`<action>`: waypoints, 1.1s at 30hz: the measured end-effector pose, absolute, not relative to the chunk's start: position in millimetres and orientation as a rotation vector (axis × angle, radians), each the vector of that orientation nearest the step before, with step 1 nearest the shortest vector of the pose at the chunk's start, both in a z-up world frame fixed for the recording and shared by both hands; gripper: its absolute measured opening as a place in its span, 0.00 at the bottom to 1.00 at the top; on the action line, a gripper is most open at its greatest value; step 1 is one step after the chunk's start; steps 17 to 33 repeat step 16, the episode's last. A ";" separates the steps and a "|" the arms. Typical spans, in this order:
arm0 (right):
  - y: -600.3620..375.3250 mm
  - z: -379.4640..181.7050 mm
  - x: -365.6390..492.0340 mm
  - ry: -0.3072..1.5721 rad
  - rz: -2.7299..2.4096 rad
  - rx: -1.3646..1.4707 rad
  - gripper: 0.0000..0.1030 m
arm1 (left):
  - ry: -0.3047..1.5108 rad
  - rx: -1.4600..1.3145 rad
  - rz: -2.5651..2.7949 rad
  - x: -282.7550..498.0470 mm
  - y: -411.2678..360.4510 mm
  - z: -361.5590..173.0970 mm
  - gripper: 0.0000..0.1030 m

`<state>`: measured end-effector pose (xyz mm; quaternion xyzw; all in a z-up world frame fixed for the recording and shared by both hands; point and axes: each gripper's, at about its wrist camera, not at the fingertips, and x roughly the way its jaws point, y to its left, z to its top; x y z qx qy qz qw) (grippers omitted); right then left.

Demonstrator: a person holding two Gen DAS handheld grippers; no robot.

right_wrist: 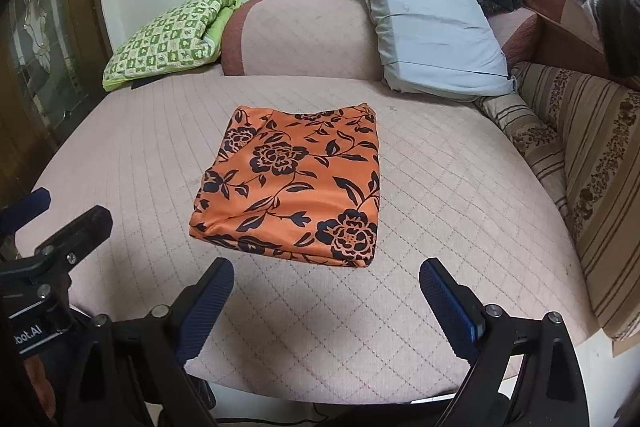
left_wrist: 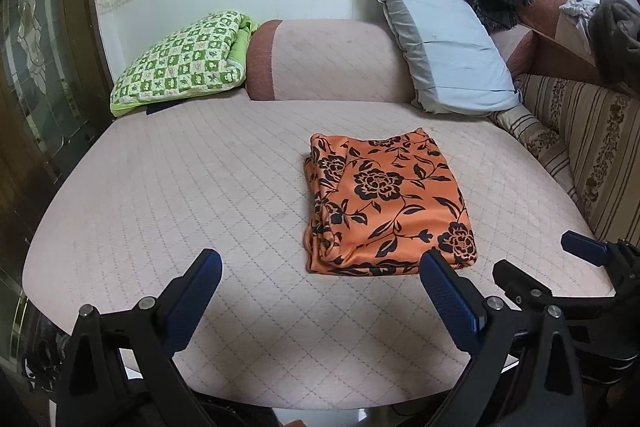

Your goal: Fold small clothes

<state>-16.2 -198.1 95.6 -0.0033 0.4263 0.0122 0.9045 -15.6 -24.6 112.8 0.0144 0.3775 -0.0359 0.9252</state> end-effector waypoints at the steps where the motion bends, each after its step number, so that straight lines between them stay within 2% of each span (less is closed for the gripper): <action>1: -198.4 94.9 -13.9 0.883 0.028 -0.009 0.93 | 0.776 0.027 -0.074 -14.0 -25.2 112.5 0.96; 7: -200.3 89.9 -4.3 0.895 0.036 -0.019 0.93 | 0.781 0.020 -0.067 -3.9 -30.4 108.9 1.00; 16: -212.4 84.9 16.2 0.905 0.023 -0.008 0.93 | 0.790 0.024 -0.105 24.3 -46.5 106.3 1.00; 33: -212.4 84.9 16.2 0.905 0.023 -0.008 0.93 | 0.790 0.024 -0.105 24.3 -46.5 106.3 1.00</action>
